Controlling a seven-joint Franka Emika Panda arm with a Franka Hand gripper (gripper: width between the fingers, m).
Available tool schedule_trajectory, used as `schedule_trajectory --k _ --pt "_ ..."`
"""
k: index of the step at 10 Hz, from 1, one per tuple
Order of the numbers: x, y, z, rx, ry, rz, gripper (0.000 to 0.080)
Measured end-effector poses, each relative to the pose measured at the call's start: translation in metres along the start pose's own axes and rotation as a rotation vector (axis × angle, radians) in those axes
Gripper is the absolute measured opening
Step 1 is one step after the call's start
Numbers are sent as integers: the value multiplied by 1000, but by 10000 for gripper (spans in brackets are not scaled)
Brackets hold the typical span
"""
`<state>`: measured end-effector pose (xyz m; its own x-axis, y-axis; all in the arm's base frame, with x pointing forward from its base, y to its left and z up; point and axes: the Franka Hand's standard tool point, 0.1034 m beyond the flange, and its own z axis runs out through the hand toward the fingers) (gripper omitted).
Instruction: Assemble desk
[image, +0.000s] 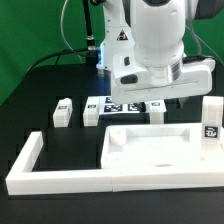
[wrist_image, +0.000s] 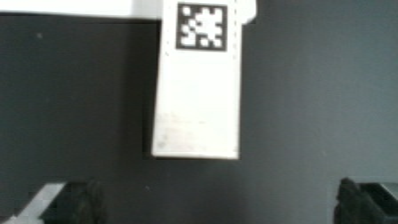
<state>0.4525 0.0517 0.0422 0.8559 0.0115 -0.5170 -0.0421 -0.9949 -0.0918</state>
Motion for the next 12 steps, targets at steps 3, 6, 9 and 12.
schedule_trajectory --k 3,6,9,12 --pt "1 2 12 14 -219 15 649" --pt "1 3 18 15 -391 60 649" --pt "0 6 27 12 -414 77 649" --pt "1 9 38 6 -435 106 649"
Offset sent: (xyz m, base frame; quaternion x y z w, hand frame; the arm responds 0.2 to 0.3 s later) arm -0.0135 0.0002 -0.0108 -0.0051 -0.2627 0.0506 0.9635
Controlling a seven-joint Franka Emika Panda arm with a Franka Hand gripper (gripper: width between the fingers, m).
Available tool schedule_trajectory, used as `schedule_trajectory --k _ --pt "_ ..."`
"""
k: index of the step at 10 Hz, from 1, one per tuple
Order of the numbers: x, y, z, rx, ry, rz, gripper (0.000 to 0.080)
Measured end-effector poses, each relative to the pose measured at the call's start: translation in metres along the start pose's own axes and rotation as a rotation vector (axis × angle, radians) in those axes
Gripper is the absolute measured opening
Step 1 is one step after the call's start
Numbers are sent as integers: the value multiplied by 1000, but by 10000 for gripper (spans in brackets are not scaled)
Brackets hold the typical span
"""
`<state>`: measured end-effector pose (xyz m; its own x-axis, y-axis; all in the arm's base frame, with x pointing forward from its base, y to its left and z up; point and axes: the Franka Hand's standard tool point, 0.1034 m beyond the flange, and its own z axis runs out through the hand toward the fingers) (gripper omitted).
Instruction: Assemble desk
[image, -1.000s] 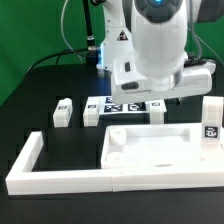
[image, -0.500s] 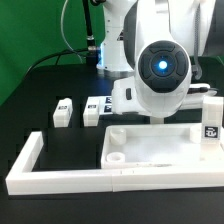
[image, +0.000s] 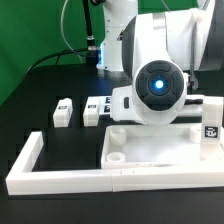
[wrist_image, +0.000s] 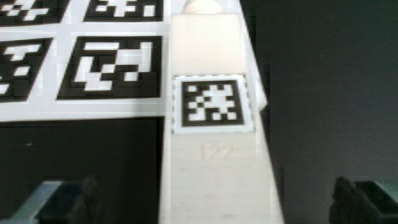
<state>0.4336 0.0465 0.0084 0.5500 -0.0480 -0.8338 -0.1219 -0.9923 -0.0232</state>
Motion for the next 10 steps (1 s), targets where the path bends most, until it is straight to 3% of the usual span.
schedule_trajectory --k 1,3,4,5,10 --pt "1 0 0 0 1 0 649" --pt "1 0 0 0 4 0 398" --pt "1 0 0 0 5 0 398" --pt "1 0 0 0 5 0 285" --pt "1 0 0 0 5 0 285"
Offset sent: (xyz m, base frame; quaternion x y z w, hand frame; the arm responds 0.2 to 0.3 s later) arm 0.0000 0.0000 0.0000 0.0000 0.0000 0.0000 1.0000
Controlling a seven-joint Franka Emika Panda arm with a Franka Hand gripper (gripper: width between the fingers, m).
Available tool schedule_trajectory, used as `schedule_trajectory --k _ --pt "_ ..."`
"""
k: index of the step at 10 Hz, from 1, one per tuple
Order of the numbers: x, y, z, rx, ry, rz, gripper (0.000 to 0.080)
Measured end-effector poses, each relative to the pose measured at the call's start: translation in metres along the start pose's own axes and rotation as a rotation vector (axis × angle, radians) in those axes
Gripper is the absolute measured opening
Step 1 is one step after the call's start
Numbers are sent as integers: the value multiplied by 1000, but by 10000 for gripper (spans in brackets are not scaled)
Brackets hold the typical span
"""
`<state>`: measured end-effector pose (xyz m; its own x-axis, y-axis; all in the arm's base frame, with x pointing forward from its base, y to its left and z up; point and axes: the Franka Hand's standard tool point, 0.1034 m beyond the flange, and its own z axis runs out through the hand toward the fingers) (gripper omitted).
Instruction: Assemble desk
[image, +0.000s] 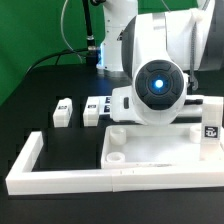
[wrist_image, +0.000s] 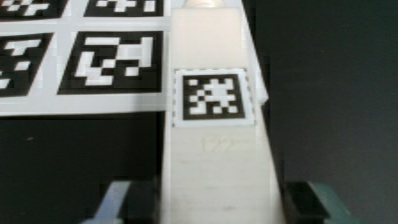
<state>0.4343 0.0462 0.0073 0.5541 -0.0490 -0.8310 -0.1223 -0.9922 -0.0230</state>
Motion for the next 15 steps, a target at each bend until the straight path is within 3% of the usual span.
schedule_trajectory --k 1,2,3,4,5,6,9,10,11,12,13,14,15 --pt "-2 0 -3 1 0 -3 285" --pt "-15 4 -29 12 1 -14 287" --pt "-30 10 -58 42 37 -7 287" --pt "-42 20 -76 104 45 12 287" --pt "-45 36 -83 136 49 35 287" --pt "-36 39 -87 139 98 42 287" --pt "-31 35 -94 135 322 45 287" --pt "-36 33 -106 169 353 49 287" --pt "-42 37 -149 237 433 51 287" --pt "-43 51 -191 281 585 55 287" --pt "-44 63 -211 295 738 88 287" --pt "-44 68 -218 288 871 112 287" --pt "-45 67 -214 278 938 122 287"
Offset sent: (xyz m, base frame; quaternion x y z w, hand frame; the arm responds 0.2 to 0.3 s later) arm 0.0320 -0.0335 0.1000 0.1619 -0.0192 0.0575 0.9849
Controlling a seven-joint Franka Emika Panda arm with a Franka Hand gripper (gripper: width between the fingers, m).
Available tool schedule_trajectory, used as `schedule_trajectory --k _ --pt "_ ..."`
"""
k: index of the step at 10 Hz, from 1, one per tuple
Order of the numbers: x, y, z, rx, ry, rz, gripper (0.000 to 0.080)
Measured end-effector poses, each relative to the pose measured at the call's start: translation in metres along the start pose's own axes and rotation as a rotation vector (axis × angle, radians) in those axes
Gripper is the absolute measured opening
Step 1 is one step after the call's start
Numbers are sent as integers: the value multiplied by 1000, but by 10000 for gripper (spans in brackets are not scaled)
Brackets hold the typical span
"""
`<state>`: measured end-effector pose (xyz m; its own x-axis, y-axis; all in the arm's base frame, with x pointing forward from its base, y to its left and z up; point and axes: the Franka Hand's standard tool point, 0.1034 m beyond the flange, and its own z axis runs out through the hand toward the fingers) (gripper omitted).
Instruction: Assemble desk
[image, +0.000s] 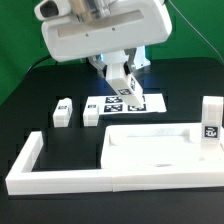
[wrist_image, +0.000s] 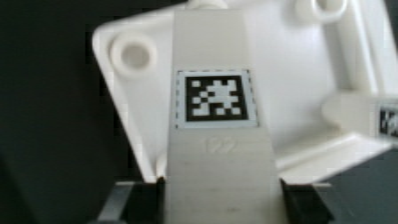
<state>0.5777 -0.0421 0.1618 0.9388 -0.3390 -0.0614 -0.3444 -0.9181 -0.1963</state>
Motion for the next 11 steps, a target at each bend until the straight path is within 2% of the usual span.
schedule_trajectory --k 3,4,5,6,7,9,11 --pt "8 2 3 -32 238 -16 287" --pt "14 -1 5 -59 299 -37 287" --pt "30 -8 0 -88 411 -92 287" --pt "39 -19 -5 -106 521 -139 287" --pt "37 -25 -3 -107 600 -146 287" --pt "38 -20 -2 -117 739 -159 287" --pt "38 -19 2 -123 731 -167 287"
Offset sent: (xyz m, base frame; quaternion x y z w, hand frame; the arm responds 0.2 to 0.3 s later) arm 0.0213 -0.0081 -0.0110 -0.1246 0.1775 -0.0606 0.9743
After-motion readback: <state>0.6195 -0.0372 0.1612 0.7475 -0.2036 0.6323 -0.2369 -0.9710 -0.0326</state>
